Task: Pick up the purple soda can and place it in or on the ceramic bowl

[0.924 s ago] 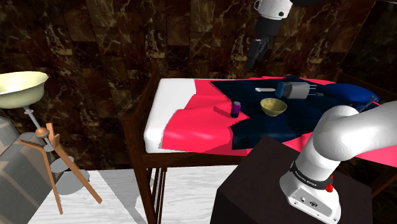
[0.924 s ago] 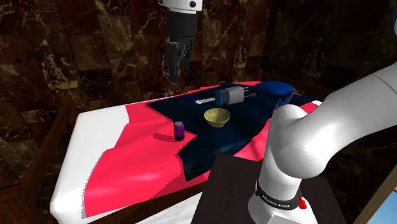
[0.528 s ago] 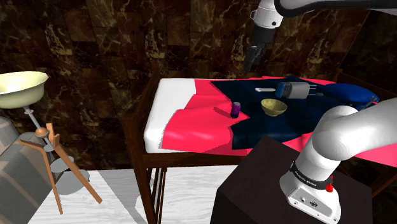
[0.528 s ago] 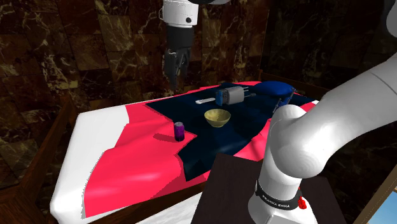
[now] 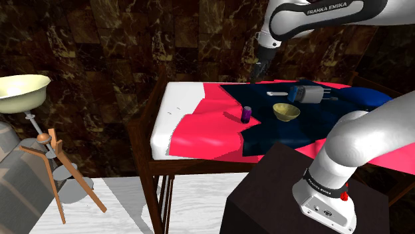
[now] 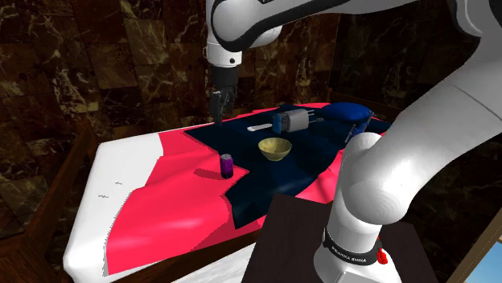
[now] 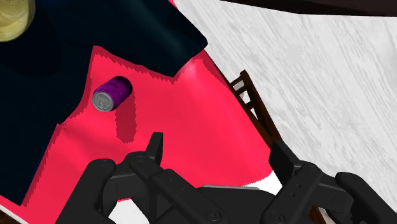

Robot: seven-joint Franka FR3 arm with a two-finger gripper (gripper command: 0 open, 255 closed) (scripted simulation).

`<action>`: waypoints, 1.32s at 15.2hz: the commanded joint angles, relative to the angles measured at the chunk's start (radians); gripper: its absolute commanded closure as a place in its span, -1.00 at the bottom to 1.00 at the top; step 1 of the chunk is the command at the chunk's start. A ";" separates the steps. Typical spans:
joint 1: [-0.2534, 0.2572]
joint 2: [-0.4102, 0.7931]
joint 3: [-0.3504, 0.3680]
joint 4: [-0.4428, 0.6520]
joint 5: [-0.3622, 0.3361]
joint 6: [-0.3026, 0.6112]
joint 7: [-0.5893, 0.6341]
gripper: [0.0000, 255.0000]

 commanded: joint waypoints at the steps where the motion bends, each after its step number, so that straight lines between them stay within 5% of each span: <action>1: -0.009 0.050 -0.032 -0.009 -0.006 0.054 -0.029 -1.00; 10: -0.030 0.349 -0.162 0.057 0.025 0.258 -0.175 -1.00; 20: -0.075 0.740 -0.238 0.245 0.200 0.399 -0.397 -1.00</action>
